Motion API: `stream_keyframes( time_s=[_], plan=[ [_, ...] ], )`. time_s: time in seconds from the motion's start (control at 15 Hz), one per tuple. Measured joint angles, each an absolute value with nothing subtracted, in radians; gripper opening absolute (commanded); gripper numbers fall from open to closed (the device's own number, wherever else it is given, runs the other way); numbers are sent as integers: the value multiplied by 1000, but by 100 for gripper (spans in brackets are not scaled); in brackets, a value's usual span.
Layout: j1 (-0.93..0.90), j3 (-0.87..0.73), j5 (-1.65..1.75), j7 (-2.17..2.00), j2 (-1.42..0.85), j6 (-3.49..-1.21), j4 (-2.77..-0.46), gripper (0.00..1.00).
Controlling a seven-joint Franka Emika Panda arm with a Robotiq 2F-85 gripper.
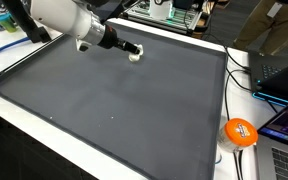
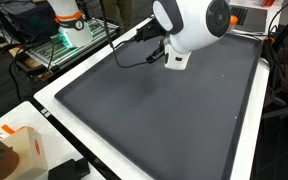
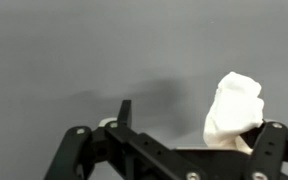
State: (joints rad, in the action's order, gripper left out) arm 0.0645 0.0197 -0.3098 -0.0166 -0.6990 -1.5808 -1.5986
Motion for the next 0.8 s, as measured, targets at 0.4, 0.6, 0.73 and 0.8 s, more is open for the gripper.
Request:
stream_keyframes(
  time_s=[0.4, 0.6, 0.73, 0.8],
  plan=[
    [0, -14, -130, -61, -691, -1703, -1605, 100],
    [-42, -45, 14, -110, -673, -1705, -1619, 100],
    [-64, -65, 114, -138, -652, -1699, -1637, 100],
    [-74, -72, 164, -149, -646, -1697, -1643, 100]
  ],
)
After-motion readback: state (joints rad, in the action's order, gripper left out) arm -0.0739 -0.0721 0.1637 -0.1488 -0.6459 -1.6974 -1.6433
